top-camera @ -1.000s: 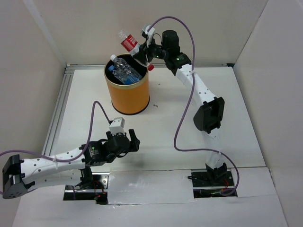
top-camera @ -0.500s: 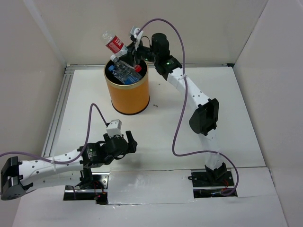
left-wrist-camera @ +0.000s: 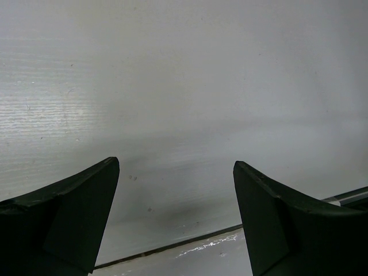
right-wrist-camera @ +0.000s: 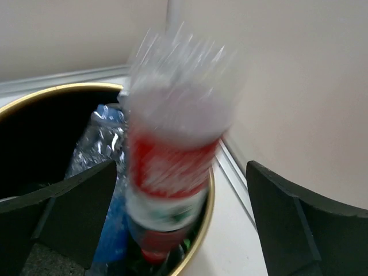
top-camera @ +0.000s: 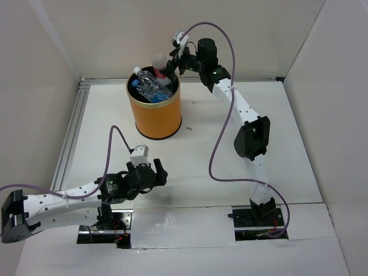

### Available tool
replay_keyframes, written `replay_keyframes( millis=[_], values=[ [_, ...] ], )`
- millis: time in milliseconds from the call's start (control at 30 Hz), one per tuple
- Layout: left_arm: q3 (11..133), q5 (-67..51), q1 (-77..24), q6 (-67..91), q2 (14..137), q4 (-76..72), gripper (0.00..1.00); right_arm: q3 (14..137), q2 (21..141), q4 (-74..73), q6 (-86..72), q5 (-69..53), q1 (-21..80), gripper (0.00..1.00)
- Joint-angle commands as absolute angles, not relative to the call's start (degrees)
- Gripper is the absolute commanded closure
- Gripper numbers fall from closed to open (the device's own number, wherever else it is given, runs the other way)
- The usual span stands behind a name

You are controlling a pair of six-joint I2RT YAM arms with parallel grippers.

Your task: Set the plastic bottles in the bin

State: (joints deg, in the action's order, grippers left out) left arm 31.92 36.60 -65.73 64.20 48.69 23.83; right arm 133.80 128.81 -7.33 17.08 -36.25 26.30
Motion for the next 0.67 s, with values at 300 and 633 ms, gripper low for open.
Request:
replay_keyframes(
  millis=[300,633],
  values=[
    [36.2,38.1,-66.0,58.2,53.1,19.2,0.06,132.8,116.0,-19.6,12.2,-24.6,23.8,0.00],
    [41.0,36.8,-65.4,48.5,56.2,14.7,0.00,72.0,79.8,-20.5,7.7,-0.1,17.2,0.00]
  ],
)
